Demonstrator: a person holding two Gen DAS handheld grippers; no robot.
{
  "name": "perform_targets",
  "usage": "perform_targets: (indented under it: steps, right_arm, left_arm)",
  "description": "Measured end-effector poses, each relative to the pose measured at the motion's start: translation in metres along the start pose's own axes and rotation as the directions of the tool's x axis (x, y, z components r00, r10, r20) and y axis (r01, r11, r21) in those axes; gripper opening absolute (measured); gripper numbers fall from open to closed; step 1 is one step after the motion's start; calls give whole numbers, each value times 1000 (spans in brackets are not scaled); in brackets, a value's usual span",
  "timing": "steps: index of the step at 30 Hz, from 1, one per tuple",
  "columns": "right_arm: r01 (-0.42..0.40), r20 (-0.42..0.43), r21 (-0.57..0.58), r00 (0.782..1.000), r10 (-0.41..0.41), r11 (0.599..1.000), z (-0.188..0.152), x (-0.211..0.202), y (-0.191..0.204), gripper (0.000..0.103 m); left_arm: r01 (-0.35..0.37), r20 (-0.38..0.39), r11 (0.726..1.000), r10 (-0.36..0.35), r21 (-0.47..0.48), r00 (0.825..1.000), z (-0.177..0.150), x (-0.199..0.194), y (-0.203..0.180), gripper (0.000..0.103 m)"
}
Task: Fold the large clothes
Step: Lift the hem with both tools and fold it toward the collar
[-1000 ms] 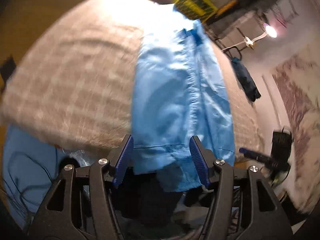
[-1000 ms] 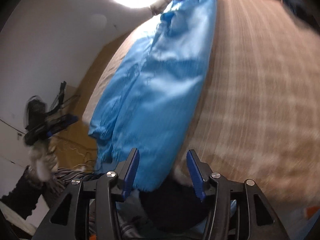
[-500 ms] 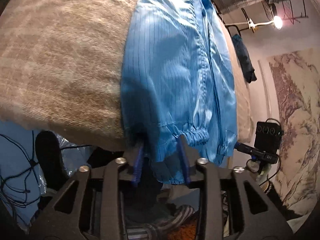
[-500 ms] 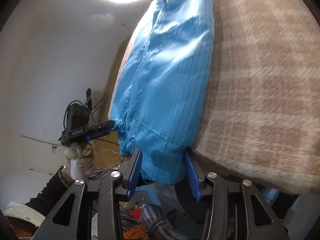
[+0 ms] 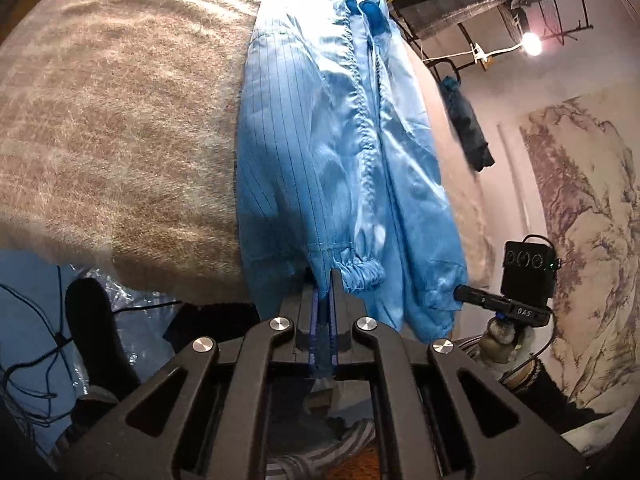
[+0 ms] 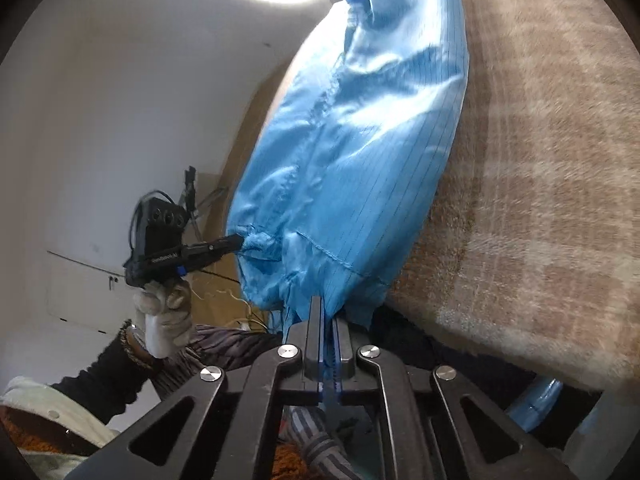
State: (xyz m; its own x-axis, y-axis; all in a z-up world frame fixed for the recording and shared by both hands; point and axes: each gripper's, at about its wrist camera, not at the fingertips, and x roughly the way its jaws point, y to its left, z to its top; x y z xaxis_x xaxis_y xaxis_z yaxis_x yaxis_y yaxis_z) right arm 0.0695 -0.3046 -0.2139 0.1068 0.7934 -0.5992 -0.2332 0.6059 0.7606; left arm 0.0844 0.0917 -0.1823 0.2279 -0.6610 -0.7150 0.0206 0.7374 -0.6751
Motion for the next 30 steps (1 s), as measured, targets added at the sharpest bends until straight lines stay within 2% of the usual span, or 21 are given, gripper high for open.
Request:
perform_targets:
  steps: [2, 5, 10, 14, 19, 23, 30]
  right_arm:
    - [39, -17, 14, 999, -38, 999, 0, 5, -9, 0]
    - [48, -40, 57, 998, -46, 997, 1, 14, -17, 0]
    - [-49, 24, 76, 999, 47, 996, 13, -7, -8, 0]
    - [-117, 101, 79, 989, 109, 990, 32, -28, 3, 0]
    - [-110, 180, 29, 978, 103, 994, 69, -44, 14, 0]
    - [-94, 227, 26, 970, 86, 995, 106, -43, 12, 0]
    - [14, 271, 66, 962, -31, 998, 166, -29, -8, 0]
  left_arm:
    - [-18, -22, 1000, 17, -16, 1000, 2, 5, 6, 1]
    - [28, -12, 998, -28, -57, 1000, 6, 2, 6, 1]
    - [117, 52, 990, -114, -73, 992, 22, -17, -10, 1]
    - [176, 95, 981, -168, -81, 981, 44, -29, -24, 1]
    - [175, 147, 982, -164, -68, 976, 86, -33, -40, 1]
    - [138, 172, 986, -120, -95, 978, 126, -19, -45, 1]
    - [47, 207, 991, -20, -126, 978, 187, 6, -38, 1]
